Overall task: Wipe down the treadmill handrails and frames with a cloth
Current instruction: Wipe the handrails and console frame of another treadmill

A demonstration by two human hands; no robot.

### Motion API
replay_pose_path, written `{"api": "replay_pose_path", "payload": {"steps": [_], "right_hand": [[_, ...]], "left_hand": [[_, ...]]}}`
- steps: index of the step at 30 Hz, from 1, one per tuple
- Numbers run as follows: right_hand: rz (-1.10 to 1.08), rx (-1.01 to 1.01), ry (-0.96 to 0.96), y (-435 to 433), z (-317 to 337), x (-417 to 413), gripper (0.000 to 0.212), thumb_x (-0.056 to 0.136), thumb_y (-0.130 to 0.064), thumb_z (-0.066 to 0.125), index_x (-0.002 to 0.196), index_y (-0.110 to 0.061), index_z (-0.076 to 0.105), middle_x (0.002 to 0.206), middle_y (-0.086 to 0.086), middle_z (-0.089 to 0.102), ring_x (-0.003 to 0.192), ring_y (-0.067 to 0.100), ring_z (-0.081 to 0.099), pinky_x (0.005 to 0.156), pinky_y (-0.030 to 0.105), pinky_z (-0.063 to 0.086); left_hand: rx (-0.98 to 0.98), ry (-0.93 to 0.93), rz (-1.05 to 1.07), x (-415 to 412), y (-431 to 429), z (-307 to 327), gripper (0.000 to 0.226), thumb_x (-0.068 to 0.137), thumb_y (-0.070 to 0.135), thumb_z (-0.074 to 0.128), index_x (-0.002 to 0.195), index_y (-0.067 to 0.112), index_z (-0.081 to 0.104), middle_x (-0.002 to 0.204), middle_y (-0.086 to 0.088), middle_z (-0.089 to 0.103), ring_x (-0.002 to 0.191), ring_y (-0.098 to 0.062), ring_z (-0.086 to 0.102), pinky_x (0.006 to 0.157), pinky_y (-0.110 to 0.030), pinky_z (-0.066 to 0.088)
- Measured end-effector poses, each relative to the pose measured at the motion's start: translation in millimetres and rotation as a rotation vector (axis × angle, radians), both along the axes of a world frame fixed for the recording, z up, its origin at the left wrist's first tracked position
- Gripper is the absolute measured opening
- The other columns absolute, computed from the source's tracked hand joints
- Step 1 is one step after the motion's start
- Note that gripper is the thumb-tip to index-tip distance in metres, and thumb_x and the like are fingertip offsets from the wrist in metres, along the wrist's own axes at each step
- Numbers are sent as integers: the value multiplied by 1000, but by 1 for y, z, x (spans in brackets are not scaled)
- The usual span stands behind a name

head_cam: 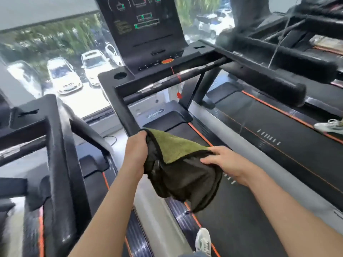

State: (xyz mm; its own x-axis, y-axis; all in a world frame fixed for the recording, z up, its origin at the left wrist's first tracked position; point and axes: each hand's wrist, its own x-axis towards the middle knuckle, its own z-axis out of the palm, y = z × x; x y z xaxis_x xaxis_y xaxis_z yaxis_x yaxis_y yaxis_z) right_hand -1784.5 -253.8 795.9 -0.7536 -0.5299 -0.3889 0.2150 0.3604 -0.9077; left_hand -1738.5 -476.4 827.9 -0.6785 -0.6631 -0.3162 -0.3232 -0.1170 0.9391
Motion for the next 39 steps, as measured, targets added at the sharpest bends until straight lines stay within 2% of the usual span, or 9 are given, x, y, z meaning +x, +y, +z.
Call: {"api": "replay_pose_path", "payload": {"steps": [5,7,13,21,25,30,33,37,39], "right_hand": [[168,-65,183,-49,31,-72,23,92,-7,58,91,-24,74,90,-10,75,85,3,66,78,13,49],[266,-54,244,-66,40,-91,22,92,-14,58,85,-29,73,83,-18,73,79,-6,64,70,6,45],[601,-72,360,-112,50,-133,22,87,-37,56,89,-26,74,91,-8,73,91,12,66,91,38,51],[1141,177,507,-107,-8,-206,25,73,-41,79,87,-23,67,82,-3,70,79,14,66,76,35,51],[1087,107,535,-123,-33,-219,8,84,-28,71,81,-32,65,63,-14,57,63,3,54,62,22,40],[1015,-137,457,-186,-27,-210,10,91,-27,62,88,-21,69,70,0,64,66,7,54,66,25,41],[882,-90,657,-225,-59,-199,8,91,-28,58,96,-27,64,81,-7,64,81,15,59,73,30,45],[776,-105,1099,-247,-91,-192,30,88,-17,53,117,-15,62,113,9,58,102,32,54,82,45,49],[932,-283,1235,-246,-98,-183,34,90,-19,47,119,-12,62,120,11,57,108,32,54,82,43,49]], "left_hand": [[-344,-251,-44,-19,-45,-31,26,90,10,41,84,22,63,94,-3,64,94,-22,57,79,-32,45],[-384,-299,-151,-16,-52,-27,34,83,1,46,82,29,64,87,7,63,90,-17,55,69,-23,42],[5,18,-440,-28,-12,-8,40,87,22,60,127,23,57,120,-3,68,109,-15,64,90,-27,51],[22,156,67,-41,39,-10,23,96,11,52,107,5,71,101,-17,72,87,-22,68,74,-27,55],[51,186,541,-29,32,-5,25,97,14,52,83,10,71,79,-10,71,71,-21,66,62,-25,53],[-437,-480,750,-1,-31,-32,15,93,33,60,94,19,66,85,5,67,90,-20,64,72,-28,45],[-811,-845,712,-2,-43,-59,42,86,42,66,121,21,57,114,-6,54,112,-29,49,92,-42,45],[-493,-892,275,-61,4,-106,99,70,72,63,148,25,26,140,1,42,126,-24,46,100,-40,43],[-517,-1015,267,-80,15,-125,100,73,68,61,149,25,13,136,0,46,120,-25,54,93,-39,48]]}}
